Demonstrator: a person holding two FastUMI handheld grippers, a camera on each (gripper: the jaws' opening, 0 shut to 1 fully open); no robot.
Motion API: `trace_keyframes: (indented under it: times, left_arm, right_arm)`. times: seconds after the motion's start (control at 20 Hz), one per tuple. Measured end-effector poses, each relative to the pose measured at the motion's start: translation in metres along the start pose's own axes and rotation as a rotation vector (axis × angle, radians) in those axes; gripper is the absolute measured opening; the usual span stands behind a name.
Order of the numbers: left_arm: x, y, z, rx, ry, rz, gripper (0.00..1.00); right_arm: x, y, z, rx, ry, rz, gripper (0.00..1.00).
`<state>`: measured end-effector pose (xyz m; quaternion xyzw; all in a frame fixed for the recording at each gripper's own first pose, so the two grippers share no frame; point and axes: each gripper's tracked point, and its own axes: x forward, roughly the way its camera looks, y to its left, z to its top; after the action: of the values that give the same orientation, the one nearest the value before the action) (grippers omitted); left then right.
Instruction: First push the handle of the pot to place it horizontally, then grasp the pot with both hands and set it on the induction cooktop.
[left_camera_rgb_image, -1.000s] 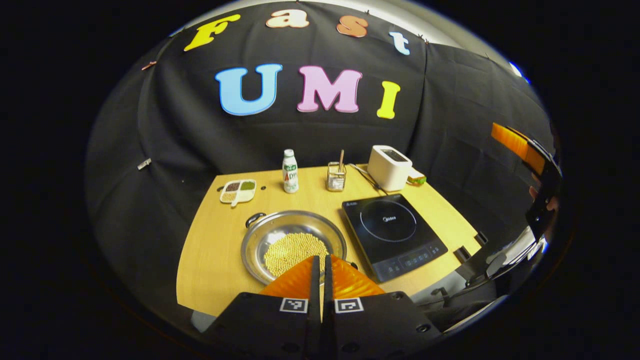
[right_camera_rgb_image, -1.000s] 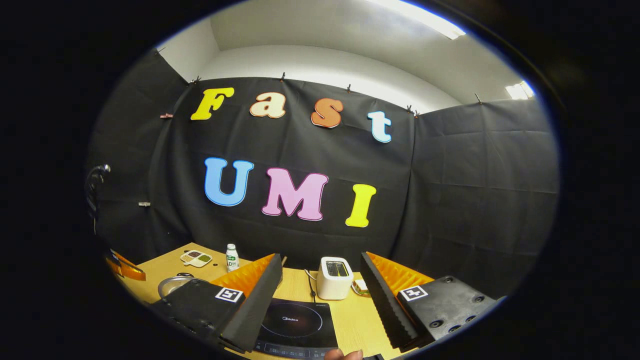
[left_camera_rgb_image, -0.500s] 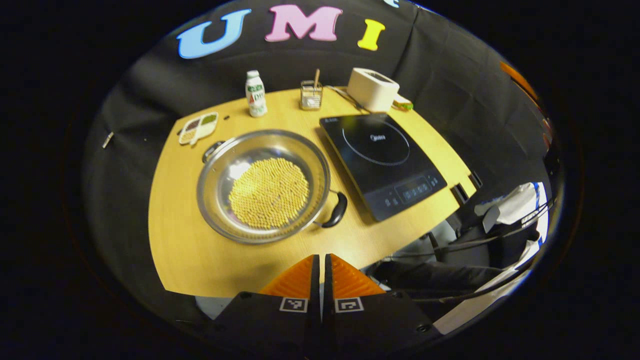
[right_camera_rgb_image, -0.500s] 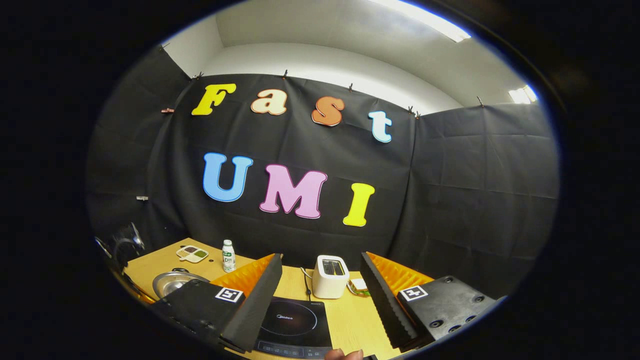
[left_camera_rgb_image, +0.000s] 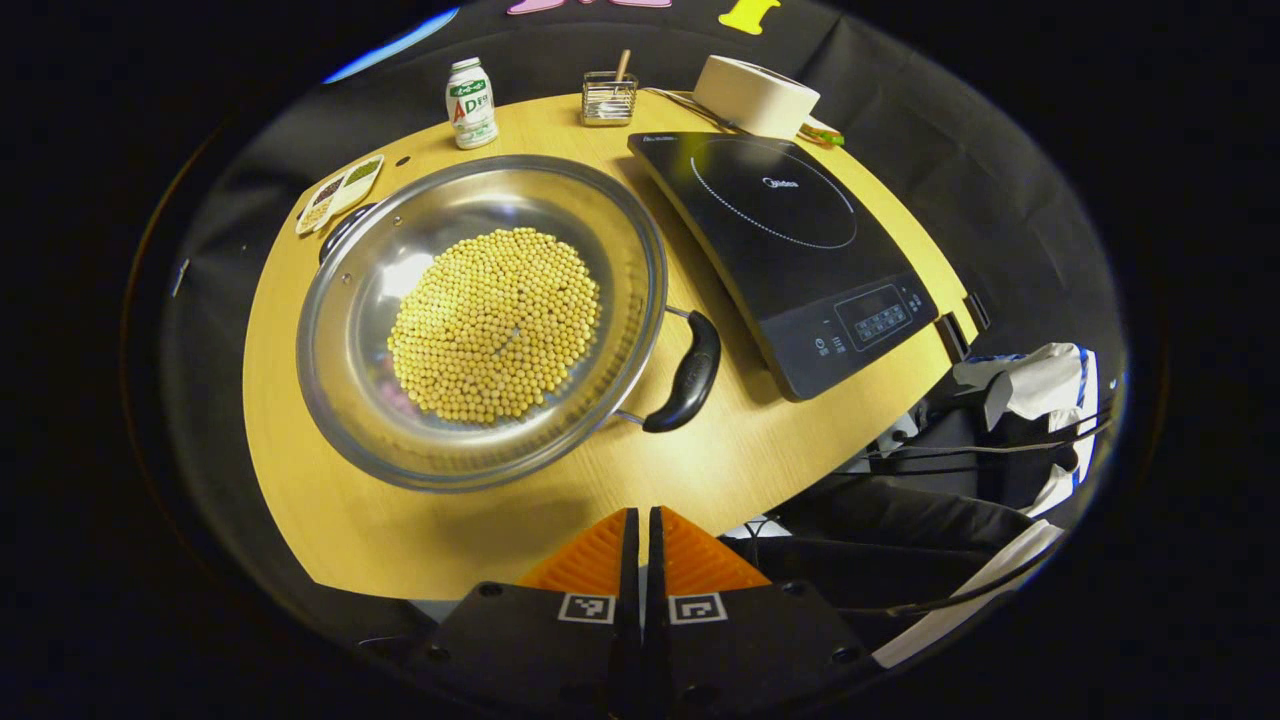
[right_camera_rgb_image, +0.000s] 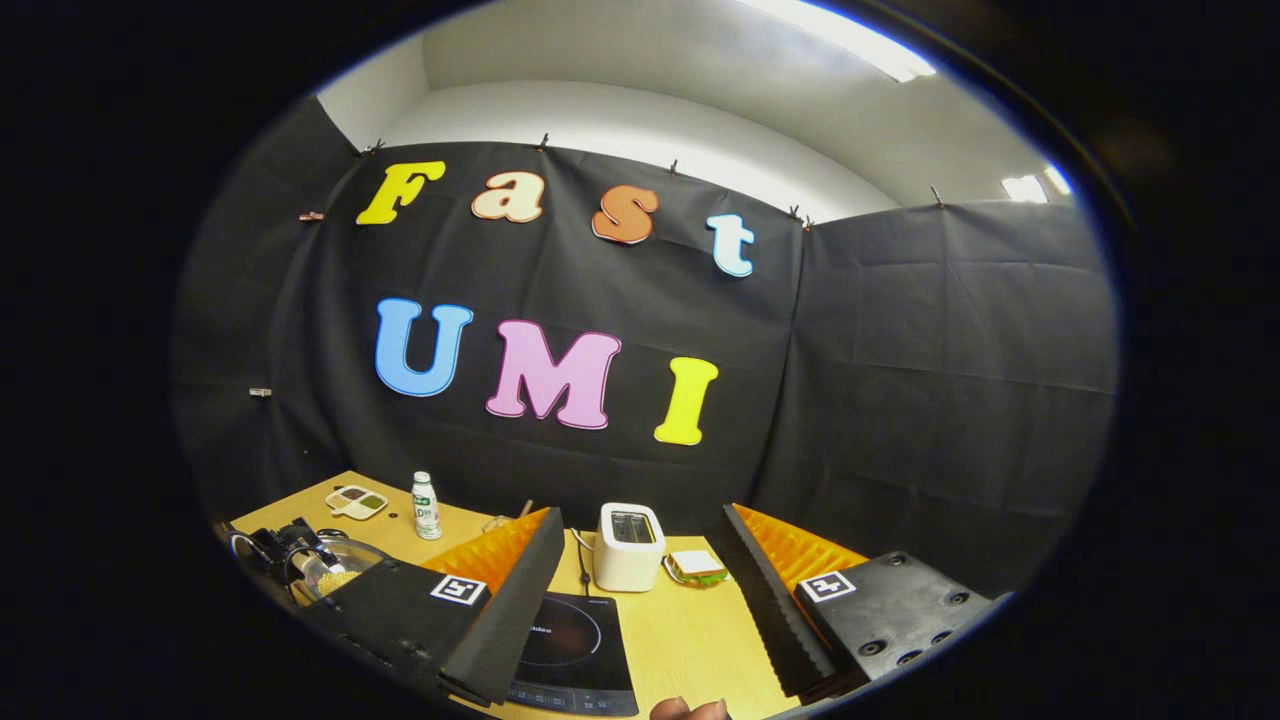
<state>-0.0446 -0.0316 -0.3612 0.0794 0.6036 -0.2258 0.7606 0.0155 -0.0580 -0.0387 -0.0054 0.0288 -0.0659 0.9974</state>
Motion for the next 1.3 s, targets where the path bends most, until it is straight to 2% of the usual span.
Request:
trace_keyframes:
  times: [0.35, 1.1, 1.3]
  left_arm:
    - [0.022, 0.003, 0.031, -0.020, -0.003, 0.037, 0.05]
    - [0.047, -0.016, 0.093, -0.075, -0.027, 0.069, 0.06]
    - [0.055, -0.017, 0.113, -0.063, -0.037, 0.083, 0.06]
  right_arm:
    - [0.007, -0.018, -0.014, 0.006, 0.032, -0.020, 0.97]
    - [0.032, -0.044, -0.038, 0.010, 0.079, -0.036, 0.97]
    - [0.040, -0.048, -0.041, 0.011, 0.087, -0.041, 0.96]
